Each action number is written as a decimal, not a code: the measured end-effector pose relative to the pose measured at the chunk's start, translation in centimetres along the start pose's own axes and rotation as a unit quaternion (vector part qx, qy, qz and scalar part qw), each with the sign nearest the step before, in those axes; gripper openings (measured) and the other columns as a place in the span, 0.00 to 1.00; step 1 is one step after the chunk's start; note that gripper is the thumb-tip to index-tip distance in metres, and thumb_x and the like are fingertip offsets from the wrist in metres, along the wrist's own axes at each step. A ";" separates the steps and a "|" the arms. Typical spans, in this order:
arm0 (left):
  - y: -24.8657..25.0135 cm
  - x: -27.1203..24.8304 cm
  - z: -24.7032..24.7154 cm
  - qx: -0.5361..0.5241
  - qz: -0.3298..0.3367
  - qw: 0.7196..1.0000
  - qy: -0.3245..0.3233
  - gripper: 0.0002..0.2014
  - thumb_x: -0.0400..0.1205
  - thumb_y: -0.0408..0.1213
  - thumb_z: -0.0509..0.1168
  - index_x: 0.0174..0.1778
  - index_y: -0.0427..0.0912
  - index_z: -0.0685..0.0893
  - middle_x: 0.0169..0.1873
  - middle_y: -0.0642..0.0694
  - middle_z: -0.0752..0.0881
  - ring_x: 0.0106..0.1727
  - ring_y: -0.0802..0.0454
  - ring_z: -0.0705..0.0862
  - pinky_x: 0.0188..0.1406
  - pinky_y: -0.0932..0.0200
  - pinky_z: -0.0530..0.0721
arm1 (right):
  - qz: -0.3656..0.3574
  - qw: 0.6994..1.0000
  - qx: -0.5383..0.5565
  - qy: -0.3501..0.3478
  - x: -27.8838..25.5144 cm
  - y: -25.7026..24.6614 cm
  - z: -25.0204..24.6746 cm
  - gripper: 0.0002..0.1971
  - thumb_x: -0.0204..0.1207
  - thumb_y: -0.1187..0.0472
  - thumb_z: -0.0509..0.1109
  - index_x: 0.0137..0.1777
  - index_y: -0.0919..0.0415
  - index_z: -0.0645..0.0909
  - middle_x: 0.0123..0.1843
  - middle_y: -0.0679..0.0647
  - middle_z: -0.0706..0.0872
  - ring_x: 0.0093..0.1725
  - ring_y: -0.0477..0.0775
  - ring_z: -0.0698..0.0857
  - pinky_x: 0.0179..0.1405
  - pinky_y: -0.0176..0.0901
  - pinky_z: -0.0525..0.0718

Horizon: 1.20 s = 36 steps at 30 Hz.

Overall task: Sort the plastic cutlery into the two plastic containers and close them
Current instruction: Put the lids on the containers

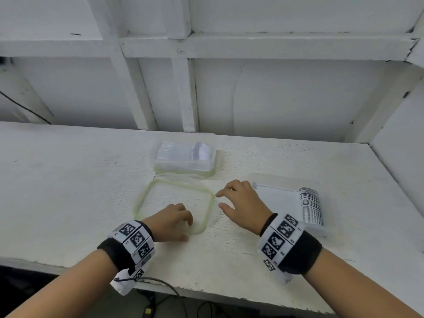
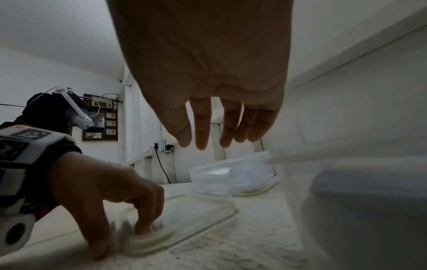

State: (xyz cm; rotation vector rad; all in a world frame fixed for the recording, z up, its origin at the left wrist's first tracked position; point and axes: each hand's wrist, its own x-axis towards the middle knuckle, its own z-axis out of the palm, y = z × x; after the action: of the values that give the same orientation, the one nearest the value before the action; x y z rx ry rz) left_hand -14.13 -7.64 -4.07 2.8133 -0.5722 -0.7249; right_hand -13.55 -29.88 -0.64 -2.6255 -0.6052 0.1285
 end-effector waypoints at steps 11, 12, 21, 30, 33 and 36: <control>0.2 -2.1 -5.7 0.063 0.219 0.924 0.307 0.17 0.80 0.46 0.55 0.49 0.43 0.87 0.43 0.49 0.86 0.41 0.49 0.85 0.39 0.53 0.83 | -0.094 0.995 0.041 0.018 2.4 -0.4 1.4 0.15 0.80 0.55 0.65 0.65 0.59 0.79 0.63 0.55 0.82 0.66 0.55 0.75 0.67 0.52 0.73; 0.4 -2.0 -6.7 0.076 0.222 0.909 0.345 0.15 0.80 0.45 0.56 0.48 0.44 0.88 0.42 0.50 0.87 0.41 0.50 0.84 0.41 0.53 0.81 | -0.087 0.989 0.099 0.063 2.4 -0.6 0.9 0.14 0.80 0.58 0.65 0.62 0.63 0.81 0.58 0.56 0.85 0.60 0.55 0.80 0.63 0.45 0.76; 3.0 3.1 -8.1 -0.157 0.021 0.849 0.504 0.22 0.83 0.44 0.60 0.70 0.38 0.76 0.67 0.38 0.78 0.70 0.41 0.73 0.70 0.57 0.63 | 0.018 0.886 0.423 0.189 -1.3 1.1 -5.7 0.07 0.82 0.64 0.61 0.53 0.53 0.78 0.37 0.53 0.82 0.36 0.50 0.86 0.35 0.46 0.89; 8.8 6.2 -4.5 -0.586 -0.039 0.783 0.205 0.12 0.85 0.41 0.59 0.50 0.36 0.83 0.38 0.43 0.83 0.35 0.49 0.82 0.34 0.53 0.84 | 0.218 0.819 0.432 0.309 -6.8 12.6 -7.1 0.05 0.78 0.56 0.69 0.51 0.53 0.83 0.43 0.53 0.88 0.40 0.50 0.84 0.41 0.45 0.83; 10.3 7.6 -3.7 -0.567 -0.055 0.804 0.173 0.11 0.84 0.39 0.62 0.47 0.34 0.82 0.36 0.44 0.82 0.34 0.51 0.81 0.30 0.57 0.84 | 0.308 0.830 0.329 0.327 -7.0 15.0 -5.8 0.07 0.78 0.59 0.68 0.51 0.60 0.83 0.48 0.55 0.85 0.41 0.47 0.79 0.38 0.33 0.75; 11.3 8.8 -3.3 -0.542 -0.074 0.817 0.183 0.09 0.83 0.38 0.62 0.42 0.36 0.81 0.34 0.45 0.81 0.34 0.52 0.80 0.28 0.58 0.83 | 0.350 0.832 0.277 0.329 -6.7 15.7 -5.1 0.10 0.78 0.61 0.66 0.52 0.67 0.83 0.48 0.54 0.83 0.48 0.51 0.79 0.44 0.37 0.74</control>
State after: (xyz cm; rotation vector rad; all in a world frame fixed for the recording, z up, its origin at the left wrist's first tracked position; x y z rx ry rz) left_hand -9.02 -21.28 -1.92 1.8124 0.1427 -0.3161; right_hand -12.38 -47.52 -2.97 -1.9836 0.5678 -0.3281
